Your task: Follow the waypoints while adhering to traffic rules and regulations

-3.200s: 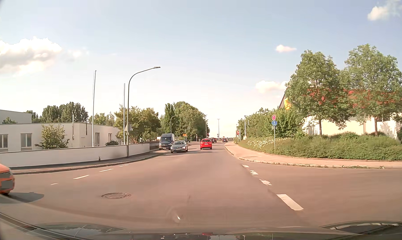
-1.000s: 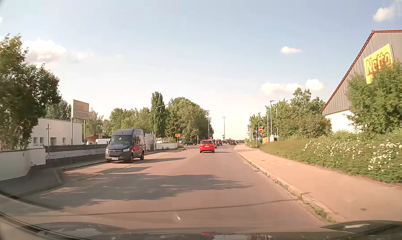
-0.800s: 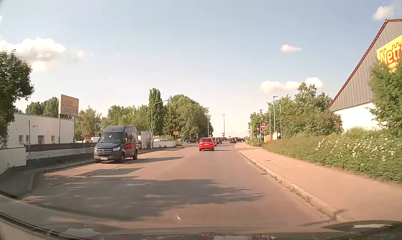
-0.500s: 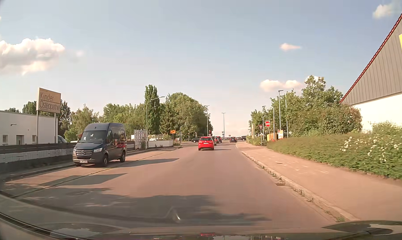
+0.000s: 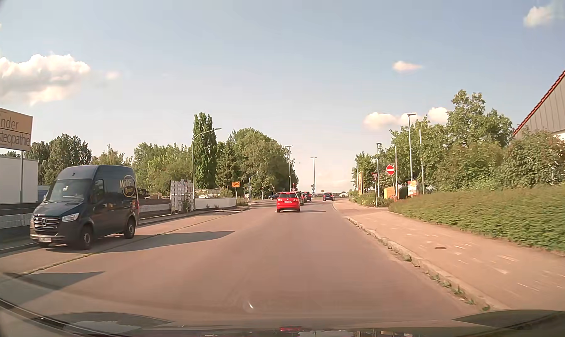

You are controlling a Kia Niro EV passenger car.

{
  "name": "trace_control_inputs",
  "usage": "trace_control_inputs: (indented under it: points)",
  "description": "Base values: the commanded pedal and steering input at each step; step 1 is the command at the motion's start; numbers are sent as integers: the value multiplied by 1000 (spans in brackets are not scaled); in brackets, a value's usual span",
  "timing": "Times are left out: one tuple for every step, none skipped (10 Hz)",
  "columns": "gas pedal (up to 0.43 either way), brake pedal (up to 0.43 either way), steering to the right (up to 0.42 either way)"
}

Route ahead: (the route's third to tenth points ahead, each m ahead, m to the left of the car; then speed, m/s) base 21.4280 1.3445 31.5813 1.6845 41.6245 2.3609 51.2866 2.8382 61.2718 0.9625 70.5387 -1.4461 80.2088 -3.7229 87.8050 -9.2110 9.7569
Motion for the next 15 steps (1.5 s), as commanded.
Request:
trace_control_inputs:
  points:
    - [8, 12, 1]
    - [8, 12, 3]
    - [8, 12, 10]
    - [8, 12, 13]
    - [0, 12, 14]
    - [0, 12, 14]
    - [0, 12, 14]
    - [0, 12, 14]
    - [0, 12, 14]
    - [0, 12, 14]
    - [0, 12, 14]
    - [0, 12, 12]
    - [0, 12, 11]
    - [0, 12, 10]
    - [0, 12, 9]
